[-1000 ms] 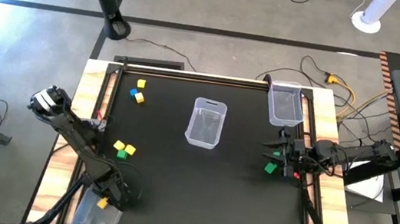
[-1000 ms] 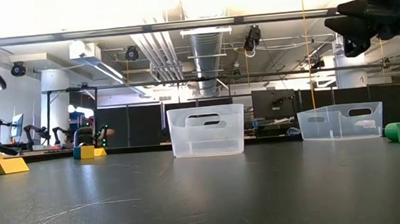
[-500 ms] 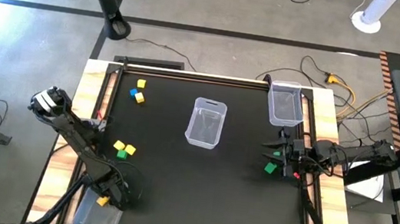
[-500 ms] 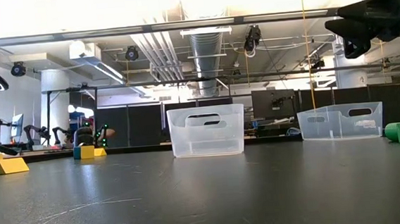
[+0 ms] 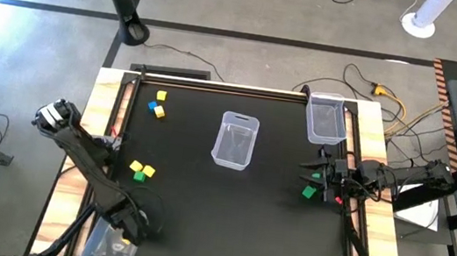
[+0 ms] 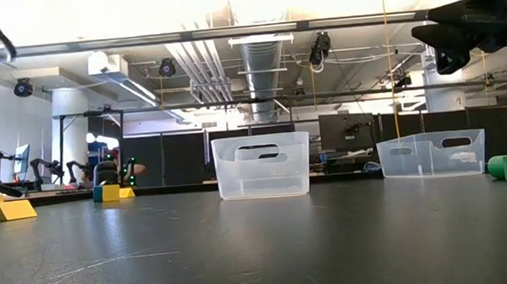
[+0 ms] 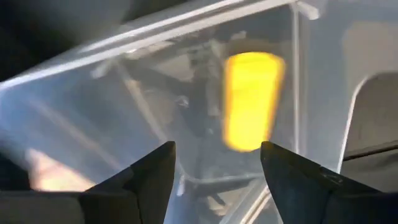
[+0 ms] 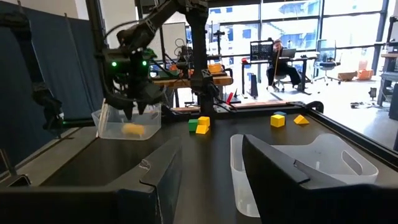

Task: Sort blocks by size
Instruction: Put the top yellow triangular block into the middle transparent bin

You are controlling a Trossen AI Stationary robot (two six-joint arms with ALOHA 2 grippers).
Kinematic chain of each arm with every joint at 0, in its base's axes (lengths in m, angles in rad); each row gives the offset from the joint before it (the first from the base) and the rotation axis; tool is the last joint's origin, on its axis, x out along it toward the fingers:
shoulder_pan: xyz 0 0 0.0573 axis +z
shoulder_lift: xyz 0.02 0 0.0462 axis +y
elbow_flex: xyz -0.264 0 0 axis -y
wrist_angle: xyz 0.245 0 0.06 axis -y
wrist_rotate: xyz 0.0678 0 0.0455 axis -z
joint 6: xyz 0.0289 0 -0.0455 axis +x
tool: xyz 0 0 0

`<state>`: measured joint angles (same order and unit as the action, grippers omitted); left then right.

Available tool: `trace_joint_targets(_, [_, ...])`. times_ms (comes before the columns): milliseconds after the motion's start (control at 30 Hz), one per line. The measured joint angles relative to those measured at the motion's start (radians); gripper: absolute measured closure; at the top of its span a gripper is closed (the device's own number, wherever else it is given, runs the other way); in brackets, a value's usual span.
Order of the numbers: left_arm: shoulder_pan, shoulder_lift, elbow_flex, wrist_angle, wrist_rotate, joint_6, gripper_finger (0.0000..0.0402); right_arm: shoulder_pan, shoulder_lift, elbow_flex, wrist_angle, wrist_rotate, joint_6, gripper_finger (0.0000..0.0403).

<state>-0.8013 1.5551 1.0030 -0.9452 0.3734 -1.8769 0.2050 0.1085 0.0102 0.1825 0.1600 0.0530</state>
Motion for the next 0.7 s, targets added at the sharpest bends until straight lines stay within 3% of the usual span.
trace_joint_targets(133, [0.0, 0.0, 0.124, -0.189, -0.107, 0.04, 0.018, 0.0, 0.0, 0.0, 0.0, 0.0, 0.007, 0.0241])
trace_joint_targets(300, [0.02, -0.001, 0.278, -0.355, -0.455, 0.093, 0.018, 0.0, 0.0, 0.0, 0.0, 0.0, 0.007, 0.0249])
trace_joint_targets(433, [0.108, -0.003, 0.34, -0.4, -0.635, 0.19, 0.019, 0.0, 0.0, 0.0, 0.0, 0.0, 0.007, 0.0256])
trace_joint_targets(533, [0.216, -0.003, 0.341, -0.398, -0.703, 0.318, 0.0201, 0.0, 0.0, 0.0, 0.0, 0.0, 0.013, 0.0259])
trace_joint_targets(700, [0.435, -0.003, 0.283, -0.338, -0.707, 0.676, 0.0217, 0.0, 0.0, 0.0, -0.01, 0.0, 0.016, 0.0254])
